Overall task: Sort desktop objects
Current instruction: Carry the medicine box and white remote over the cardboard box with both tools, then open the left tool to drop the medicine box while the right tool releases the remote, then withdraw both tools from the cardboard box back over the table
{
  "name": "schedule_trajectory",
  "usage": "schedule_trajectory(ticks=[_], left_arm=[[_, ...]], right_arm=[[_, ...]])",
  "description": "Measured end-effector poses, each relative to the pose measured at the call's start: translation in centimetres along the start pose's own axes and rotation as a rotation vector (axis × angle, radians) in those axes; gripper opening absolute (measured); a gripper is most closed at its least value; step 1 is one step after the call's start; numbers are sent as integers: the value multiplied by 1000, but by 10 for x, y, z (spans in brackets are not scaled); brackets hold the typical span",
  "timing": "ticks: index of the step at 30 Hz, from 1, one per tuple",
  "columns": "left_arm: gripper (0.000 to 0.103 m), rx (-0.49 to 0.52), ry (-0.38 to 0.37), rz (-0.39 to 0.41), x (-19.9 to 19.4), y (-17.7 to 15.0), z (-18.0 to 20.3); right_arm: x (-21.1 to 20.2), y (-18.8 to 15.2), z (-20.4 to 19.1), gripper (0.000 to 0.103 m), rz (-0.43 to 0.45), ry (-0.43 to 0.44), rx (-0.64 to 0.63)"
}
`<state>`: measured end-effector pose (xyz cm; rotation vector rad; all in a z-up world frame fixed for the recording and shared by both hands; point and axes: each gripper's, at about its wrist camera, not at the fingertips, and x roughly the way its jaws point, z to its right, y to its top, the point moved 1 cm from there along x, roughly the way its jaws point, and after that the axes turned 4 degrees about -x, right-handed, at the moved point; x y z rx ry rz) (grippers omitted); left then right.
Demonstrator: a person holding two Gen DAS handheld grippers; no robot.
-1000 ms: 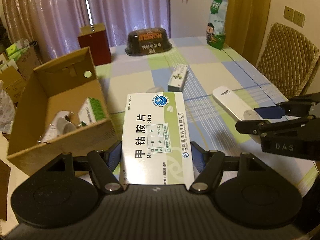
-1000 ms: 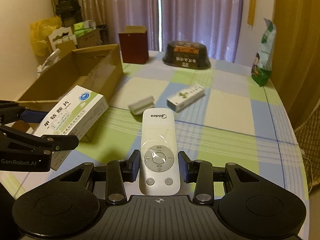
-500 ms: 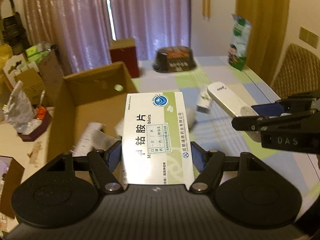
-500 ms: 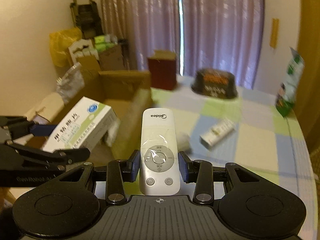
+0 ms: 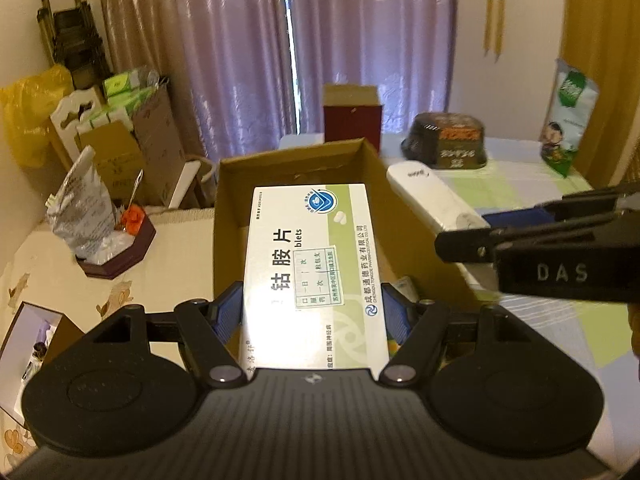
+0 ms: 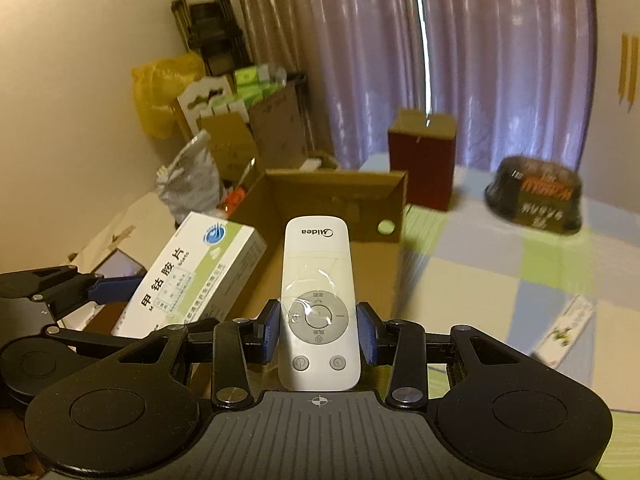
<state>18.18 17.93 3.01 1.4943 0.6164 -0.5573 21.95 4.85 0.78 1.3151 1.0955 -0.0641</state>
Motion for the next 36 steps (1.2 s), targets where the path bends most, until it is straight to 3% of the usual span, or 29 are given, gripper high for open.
schedule_trajectory(ticks=[6, 15, 36], left_arm=[[67, -7, 12, -46, 37, -8, -17], [68, -12, 13, -94, 67, -18, -25], [72, -24, 24, -64, 45, -14, -23]], right_arm=[[43, -3, 2, 39, -69, 2, 20], [67, -7, 8, 40, -106, -12, 20], [45, -1, 7, 40, -54, -27, 12]])
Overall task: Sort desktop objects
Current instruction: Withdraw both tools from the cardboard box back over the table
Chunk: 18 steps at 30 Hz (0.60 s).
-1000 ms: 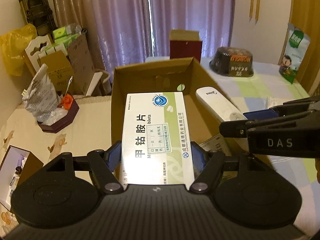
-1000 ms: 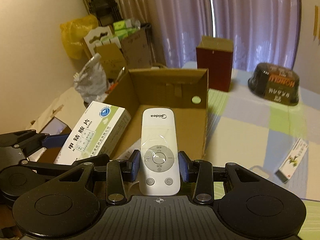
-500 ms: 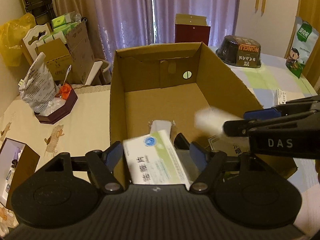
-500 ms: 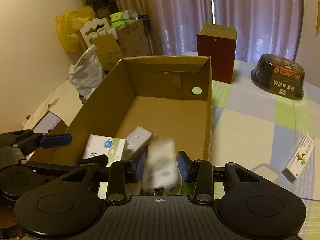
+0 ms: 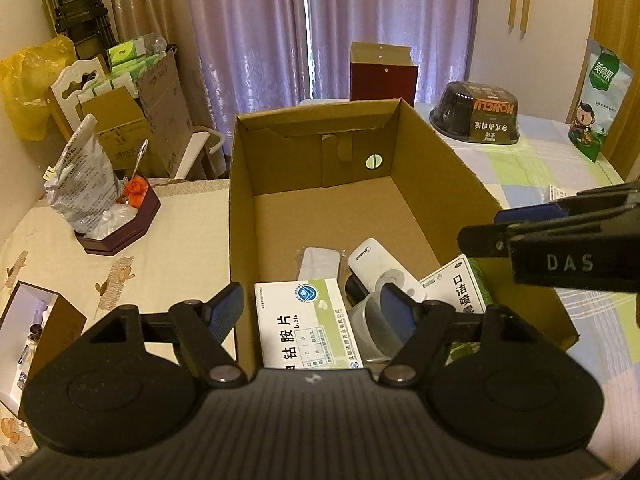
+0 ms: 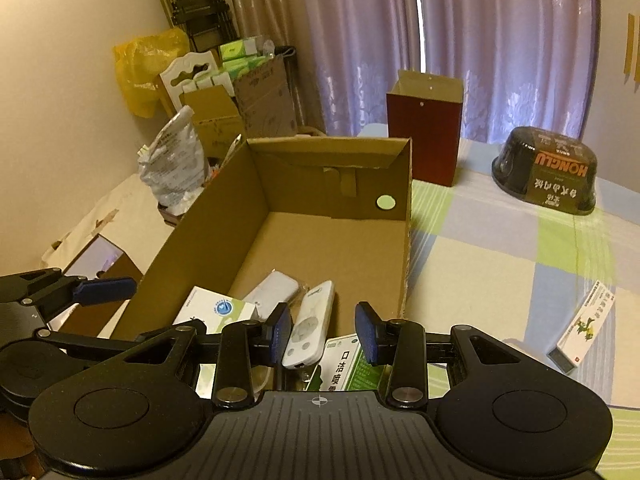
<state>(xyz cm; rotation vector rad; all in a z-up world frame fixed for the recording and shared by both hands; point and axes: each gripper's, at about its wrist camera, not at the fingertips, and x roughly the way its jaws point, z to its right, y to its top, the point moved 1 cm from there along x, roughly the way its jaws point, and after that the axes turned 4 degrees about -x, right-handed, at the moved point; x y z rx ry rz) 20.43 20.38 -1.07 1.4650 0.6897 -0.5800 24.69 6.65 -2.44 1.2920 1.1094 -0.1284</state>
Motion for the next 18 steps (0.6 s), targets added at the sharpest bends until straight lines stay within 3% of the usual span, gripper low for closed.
schedule_trajectory(ticks=[17, 18], left_arm=[[77, 25, -30, 58, -54, -1, 37], [77, 29, -37, 61, -59, -2, 42]], right_arm=[[-73, -12, 36, 40, 66, -51, 39], [-79, -16, 41, 50, 68, -62, 45]])
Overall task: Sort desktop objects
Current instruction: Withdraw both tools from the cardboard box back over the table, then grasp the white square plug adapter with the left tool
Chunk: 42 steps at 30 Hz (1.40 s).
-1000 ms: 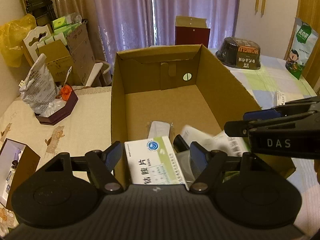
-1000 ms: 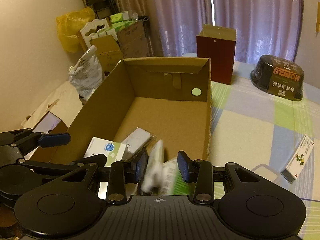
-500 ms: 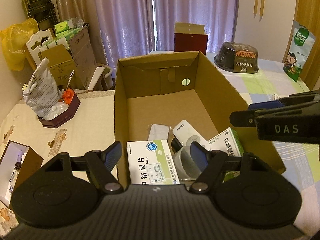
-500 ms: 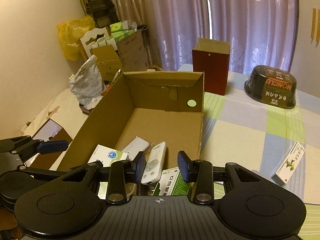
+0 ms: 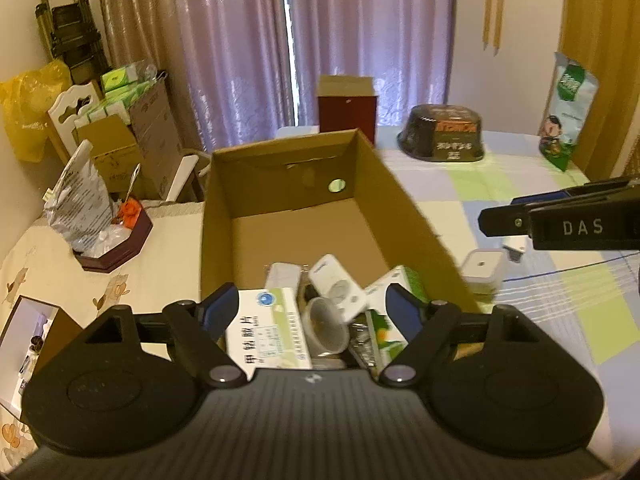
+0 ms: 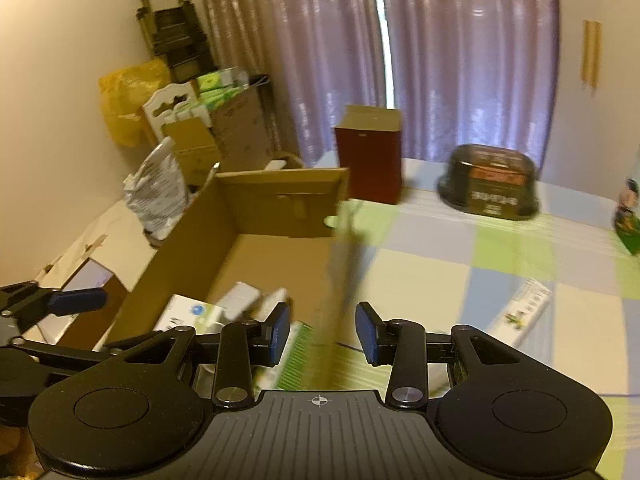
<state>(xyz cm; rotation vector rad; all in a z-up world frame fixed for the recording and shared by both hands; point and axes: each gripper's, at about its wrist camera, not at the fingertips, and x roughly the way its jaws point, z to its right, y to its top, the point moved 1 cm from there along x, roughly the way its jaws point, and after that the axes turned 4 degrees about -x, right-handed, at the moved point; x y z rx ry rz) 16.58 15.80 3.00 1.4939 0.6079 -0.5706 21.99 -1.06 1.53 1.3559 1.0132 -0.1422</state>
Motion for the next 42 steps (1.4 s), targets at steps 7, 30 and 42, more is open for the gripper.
schedule_trajectory(ticks=[7, 30, 42], left_arm=[[81, 21, -54, 23, -26, -8, 41], [102, 97, -167, -105, -24, -78, 156], [101, 151, -95, 1, 48, -62, 214]], right_arm=[[-41, -33, 47, 84, 12, -70, 64], [-109, -121, 136, 99, -50, -165, 239], [-78, -115, 186, 99, -56, -193, 239]])
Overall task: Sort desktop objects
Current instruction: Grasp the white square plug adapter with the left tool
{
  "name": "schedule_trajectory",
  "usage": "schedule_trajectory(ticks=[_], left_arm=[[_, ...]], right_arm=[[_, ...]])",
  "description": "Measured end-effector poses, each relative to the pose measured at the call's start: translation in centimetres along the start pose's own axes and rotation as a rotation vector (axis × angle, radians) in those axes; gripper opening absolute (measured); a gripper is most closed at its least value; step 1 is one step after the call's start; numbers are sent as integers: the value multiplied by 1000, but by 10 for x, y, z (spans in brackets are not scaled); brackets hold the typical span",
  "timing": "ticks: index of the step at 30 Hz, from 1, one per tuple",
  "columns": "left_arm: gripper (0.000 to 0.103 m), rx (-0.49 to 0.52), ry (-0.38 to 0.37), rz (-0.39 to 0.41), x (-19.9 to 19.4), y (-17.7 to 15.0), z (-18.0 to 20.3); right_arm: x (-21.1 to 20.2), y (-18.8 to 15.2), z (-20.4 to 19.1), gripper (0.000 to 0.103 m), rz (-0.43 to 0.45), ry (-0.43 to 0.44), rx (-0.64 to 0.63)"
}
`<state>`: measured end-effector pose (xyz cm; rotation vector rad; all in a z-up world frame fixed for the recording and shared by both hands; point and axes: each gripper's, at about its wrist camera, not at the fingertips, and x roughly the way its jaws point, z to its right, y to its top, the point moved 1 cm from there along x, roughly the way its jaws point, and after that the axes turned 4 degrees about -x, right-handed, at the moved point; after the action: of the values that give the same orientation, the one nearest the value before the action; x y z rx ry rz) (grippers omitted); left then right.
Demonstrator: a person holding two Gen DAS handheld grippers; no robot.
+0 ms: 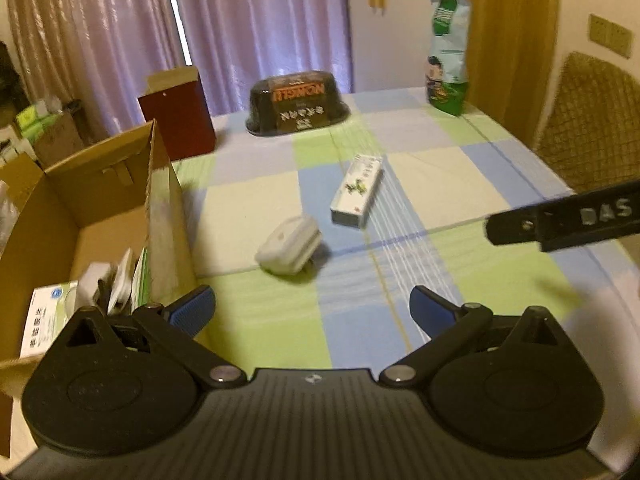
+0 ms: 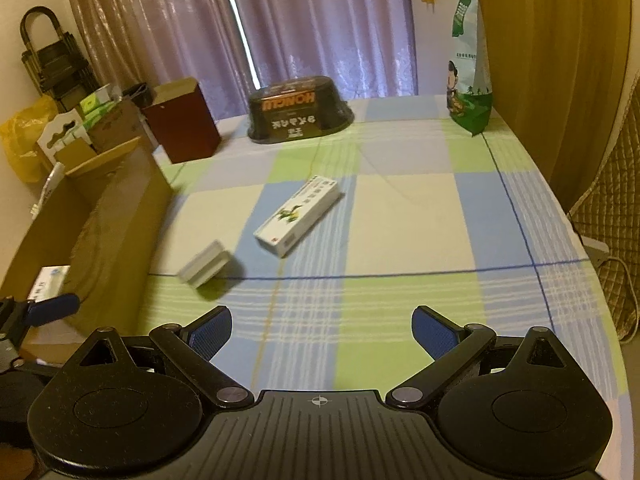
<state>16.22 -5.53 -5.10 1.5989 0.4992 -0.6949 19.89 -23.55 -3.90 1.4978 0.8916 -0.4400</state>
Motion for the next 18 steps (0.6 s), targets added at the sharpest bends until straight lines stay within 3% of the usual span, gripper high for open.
schedule_trajectory(ticks=[6, 12, 18], left_arm=[[101, -104, 114, 16, 51, 8, 11], [101, -369, 202, 38, 85, 15, -2], [99, -511, 274, 42, 108, 19, -5]], right_arm=[[30, 12, 21, 99, -9, -13, -24], [60, 22, 32, 99, -11, 0, -75], [95, 42, 38, 99, 1, 56, -158]])
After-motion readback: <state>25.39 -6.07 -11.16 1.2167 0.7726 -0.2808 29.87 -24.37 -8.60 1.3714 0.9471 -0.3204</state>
